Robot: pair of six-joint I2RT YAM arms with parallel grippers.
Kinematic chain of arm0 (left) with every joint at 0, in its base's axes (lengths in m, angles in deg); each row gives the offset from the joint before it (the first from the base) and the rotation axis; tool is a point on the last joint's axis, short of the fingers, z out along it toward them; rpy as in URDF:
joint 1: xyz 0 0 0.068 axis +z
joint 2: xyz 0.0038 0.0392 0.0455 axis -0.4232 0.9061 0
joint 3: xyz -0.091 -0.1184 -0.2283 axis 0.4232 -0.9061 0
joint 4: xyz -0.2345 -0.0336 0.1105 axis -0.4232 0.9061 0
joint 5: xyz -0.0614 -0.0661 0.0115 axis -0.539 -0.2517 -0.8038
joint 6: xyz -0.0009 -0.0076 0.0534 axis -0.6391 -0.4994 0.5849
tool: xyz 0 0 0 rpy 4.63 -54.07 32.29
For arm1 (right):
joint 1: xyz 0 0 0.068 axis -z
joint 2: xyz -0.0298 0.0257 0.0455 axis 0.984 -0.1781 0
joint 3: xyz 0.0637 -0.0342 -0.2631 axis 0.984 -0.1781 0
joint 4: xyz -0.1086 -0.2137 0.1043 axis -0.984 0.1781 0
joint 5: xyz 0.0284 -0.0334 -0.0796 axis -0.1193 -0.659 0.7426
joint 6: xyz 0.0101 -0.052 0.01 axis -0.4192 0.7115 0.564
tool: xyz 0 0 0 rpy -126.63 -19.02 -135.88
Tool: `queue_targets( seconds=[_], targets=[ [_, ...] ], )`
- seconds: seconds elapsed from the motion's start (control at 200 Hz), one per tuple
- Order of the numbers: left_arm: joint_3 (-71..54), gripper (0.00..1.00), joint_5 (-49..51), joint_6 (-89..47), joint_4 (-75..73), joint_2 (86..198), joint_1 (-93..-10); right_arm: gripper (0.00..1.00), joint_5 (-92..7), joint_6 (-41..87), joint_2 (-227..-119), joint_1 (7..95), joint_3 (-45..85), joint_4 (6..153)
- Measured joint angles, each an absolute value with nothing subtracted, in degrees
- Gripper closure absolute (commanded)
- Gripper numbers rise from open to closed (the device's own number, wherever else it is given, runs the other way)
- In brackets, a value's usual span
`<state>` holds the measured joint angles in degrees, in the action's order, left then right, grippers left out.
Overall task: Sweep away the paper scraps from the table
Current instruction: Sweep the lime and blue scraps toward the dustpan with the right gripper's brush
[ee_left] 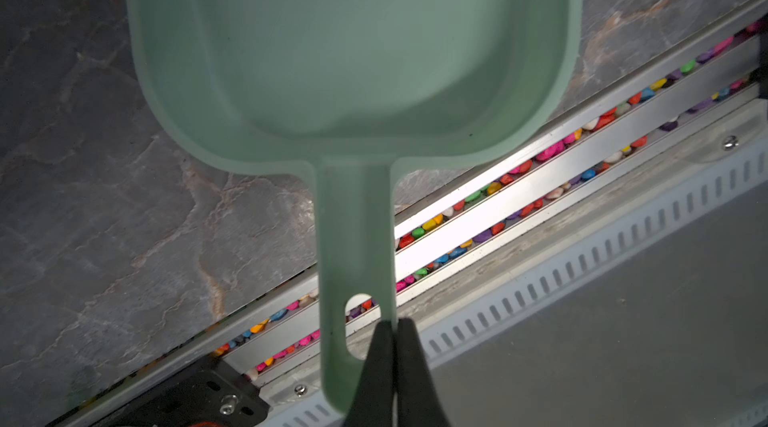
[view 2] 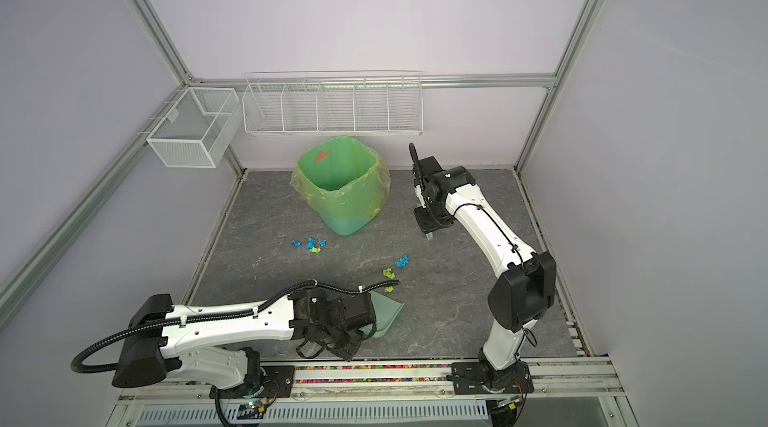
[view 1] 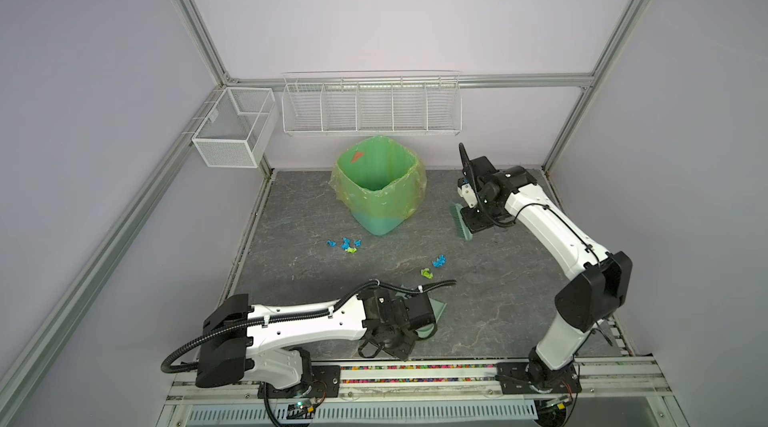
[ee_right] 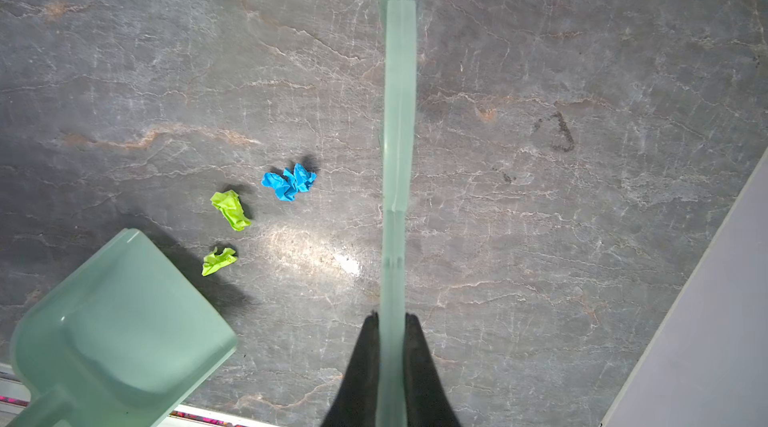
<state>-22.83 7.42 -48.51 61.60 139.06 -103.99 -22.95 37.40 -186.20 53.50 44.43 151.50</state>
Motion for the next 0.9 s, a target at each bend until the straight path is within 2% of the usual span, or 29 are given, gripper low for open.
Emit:
queue_targets(
  seconds=[0.51, 0.9],
  targets=[
    [-23.6, 1.0, 7.0, -48.6, 60.7, 141.5, -103.6, 0.93, -23.2, 37.8, -189.5, 51.6, 45.5, 151.5],
    [-22.7, 1.0, 7.0, -44.9, 60.7, 143.2, -96.9, 0.93, -26.6, 37.8, -189.5, 49.0, 38.9, 150.4]
  ],
)
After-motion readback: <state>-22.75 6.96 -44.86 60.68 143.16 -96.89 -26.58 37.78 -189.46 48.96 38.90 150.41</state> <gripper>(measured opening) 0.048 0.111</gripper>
